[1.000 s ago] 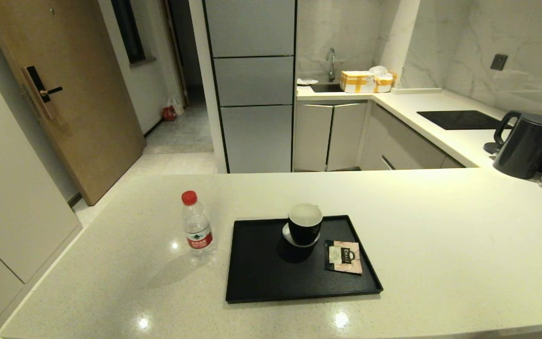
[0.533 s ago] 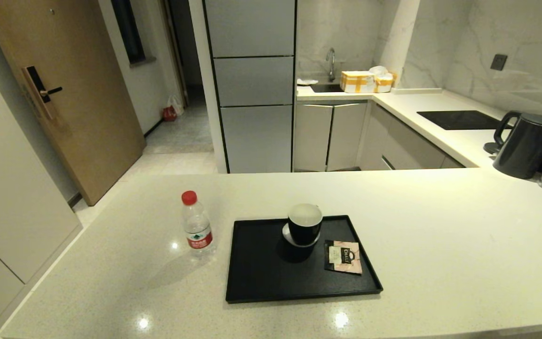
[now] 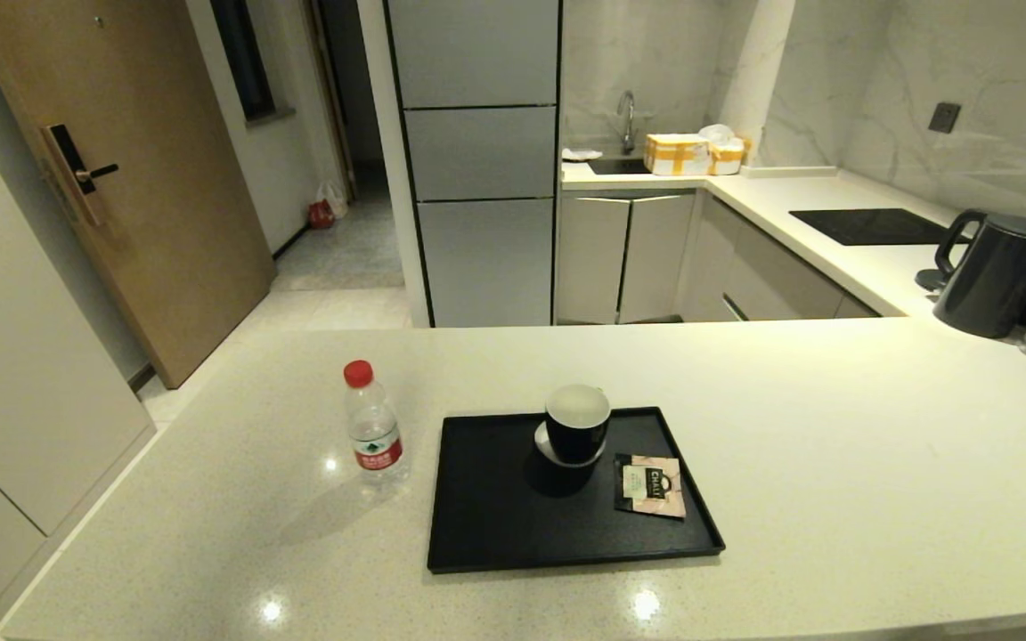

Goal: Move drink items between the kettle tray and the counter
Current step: Pick up the tea bag

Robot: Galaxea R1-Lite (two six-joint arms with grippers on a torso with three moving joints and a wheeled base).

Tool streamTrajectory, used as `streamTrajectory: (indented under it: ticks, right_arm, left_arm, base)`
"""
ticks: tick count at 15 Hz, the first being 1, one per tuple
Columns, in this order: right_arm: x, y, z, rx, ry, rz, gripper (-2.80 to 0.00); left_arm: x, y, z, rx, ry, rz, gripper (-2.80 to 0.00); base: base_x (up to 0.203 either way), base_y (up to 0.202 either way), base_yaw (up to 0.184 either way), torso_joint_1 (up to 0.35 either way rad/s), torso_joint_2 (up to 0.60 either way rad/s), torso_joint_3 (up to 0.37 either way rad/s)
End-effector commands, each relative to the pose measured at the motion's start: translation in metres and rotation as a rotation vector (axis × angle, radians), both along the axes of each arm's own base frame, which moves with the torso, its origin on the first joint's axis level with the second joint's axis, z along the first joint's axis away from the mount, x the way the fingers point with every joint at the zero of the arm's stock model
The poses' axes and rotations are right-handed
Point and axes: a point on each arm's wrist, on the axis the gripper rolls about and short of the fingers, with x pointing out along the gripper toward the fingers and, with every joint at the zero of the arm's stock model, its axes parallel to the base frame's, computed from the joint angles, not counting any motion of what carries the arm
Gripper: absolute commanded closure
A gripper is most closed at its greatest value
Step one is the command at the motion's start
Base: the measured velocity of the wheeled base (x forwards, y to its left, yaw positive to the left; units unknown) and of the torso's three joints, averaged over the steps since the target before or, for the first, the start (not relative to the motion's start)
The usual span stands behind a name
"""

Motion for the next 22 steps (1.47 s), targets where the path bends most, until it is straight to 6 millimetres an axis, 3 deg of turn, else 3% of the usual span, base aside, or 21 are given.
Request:
streamTrajectory:
  ticks: [1, 5, 10, 15, 22]
  right_arm:
    - [0.063, 0.004, -0.008, 0.01, 0.206, 0.039, 0.0]
    - [0.114, 0.025, -0.028, 0.033, 0.269, 0.189, 0.0]
    - [0.169, 0.049, -0.065, 0.041, 0.285, 0.247, 0.0]
    - [0.194, 0.075, -0.09, 0.054, 0.31, 0.304, 0.0]
    - [0.24, 0.094, -0.152, 0.064, 0.397, 0.291, 0.0]
  left_arm:
    - [0.0, 0.0, 0.0, 0.0, 0.0, 0.001, 0.0]
    - [0.0, 0.0, 0.0, 0.0, 0.001, 0.0, 0.0]
    - [0.0, 0.0, 0.0, 0.0, 0.001, 0.001, 0.0]
    - [0.0, 0.0, 0.0, 0.0, 0.0, 0.001, 0.0]
    - [0.0, 0.0, 0.0, 0.0, 0.001, 0.0, 0.0]
  base:
    - [0.0, 0.0, 0.0, 0.0, 0.0, 0.0]
    - [0.0, 0.0, 0.0, 0.0, 0.0, 0.0]
    - [0.0, 0.0, 0.0, 0.0, 0.0, 0.0]
    - [0.0, 0.0, 0.0, 0.0, 0.0, 0.0]
    - [0.0, 0.0, 0.0, 0.0, 0.0, 0.0]
